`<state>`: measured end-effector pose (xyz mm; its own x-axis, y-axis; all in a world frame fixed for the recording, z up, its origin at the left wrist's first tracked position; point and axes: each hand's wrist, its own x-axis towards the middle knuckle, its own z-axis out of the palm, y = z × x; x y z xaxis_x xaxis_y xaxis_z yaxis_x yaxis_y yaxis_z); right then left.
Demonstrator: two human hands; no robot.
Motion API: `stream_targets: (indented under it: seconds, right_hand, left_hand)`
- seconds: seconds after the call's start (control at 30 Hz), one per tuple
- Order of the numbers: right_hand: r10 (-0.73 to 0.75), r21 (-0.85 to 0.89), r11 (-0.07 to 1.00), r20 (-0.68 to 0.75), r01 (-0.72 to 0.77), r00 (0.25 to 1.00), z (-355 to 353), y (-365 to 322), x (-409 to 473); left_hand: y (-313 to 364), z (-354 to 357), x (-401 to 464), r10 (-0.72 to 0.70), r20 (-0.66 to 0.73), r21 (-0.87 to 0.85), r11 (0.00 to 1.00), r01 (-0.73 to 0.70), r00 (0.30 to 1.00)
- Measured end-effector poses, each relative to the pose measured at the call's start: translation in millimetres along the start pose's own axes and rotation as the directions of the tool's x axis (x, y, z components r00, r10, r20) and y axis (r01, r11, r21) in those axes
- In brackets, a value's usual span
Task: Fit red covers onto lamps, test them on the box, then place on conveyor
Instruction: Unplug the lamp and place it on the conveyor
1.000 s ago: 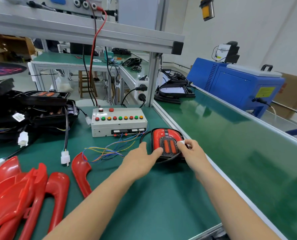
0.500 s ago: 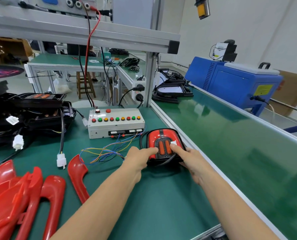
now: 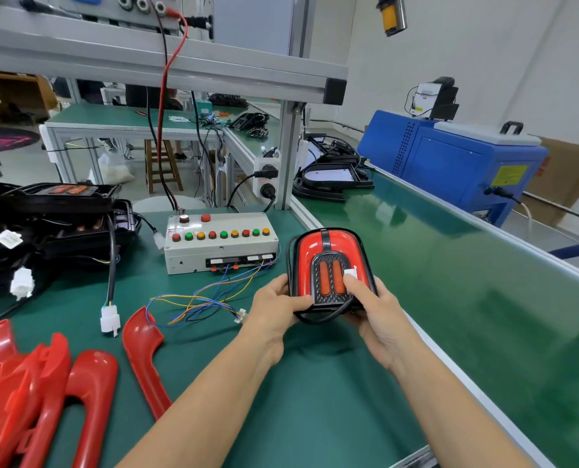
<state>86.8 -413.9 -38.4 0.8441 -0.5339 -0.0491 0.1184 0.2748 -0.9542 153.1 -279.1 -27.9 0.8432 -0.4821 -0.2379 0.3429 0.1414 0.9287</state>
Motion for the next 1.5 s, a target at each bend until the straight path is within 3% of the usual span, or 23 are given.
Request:
stream_targets:
  seconds: [0.23, 0.5, 0.6, 0.7, 0.9, 0.97, 1.1, 1.17, 1.37, 1.5]
  right_hand:
    - [-0.022, 0.011, 1.000, -0.085, 0.023, 0.996, -14.2, -8.2, 9.3]
    - [0.036, 0.131, 0.991, -0.214, -0.008, 0.976, -37.3, -44.2, 43.8]
    - [-0.008, 0.158, 0.986, -0.255, 0.050, 0.967, -42.8, -63.2, 57.7]
    - [-0.052, 0.187, 0.976, -0.303, 0.113, 0.951, -47.3, -78.3, 71.6]
    - [-0.072, 0.255, 0.946, -0.438, 0.201, 0.896, -52.1, -88.6, 93.2]
    - [-0.056, 0.281, 0.937, -0.469, 0.209, 0.881, -54.5, -86.6, 98.4]
    - [-0.014, 0.319, 0.930, -0.468, 0.184, 0.883, -55.6, -73.6, 104.1]
    - [-0.020, 0.305, 0.935, -0.466, 0.183, 0.884, -54.4, -65.8, 104.8]
    - [-0.066, 0.232, 0.954, -0.457, 0.191, 0.887, -66.5, -48.1, 103.4]
    - [-0.052, 0.247, 0.950, -0.483, 0.192, 0.874, -78.5, -37.4, 105.4]
  left_hand:
    - [5.1, 10.7, 8.7, 0.063, 0.149, 0.088, 0.993, -0.076, 0.987]
    - [-17.8, 0.4, 18.1, 0.062, 0.126, 0.326, 0.940, -0.100, 0.990]
    - [-29.7, -4.3, 21.8, 0.157, 0.155, 0.542, 0.812, -0.216, 0.975]
    - [-38.7, -7.1, 23.5, 0.256, 0.229, 0.731, 0.592, -0.339, 0.939]
    - [-41.3, -0.3, 36.5, 0.307, 0.290, 0.841, 0.371, -0.394, 0.907]
    - [-37.4, 6.9, 42.5, 0.295, 0.292, 0.816, 0.420, -0.398, 0.910]
    - [-16.1, 43.1, 59.7, 0.139, 0.251, 0.553, 0.792, -0.260, 0.958]
    - [-3.7, 70.0, 71.3, 0.028, 0.274, 0.418, 0.897, -0.145, 0.961]
    - [15.4, 123.3, 114.4, -0.112, 0.242, 0.045, 0.994, 0.104, 0.964]
    - [9.7, 138.6, 138.5, -0.076, 0.226, 0.138, 0.989, 0.045, 0.971]
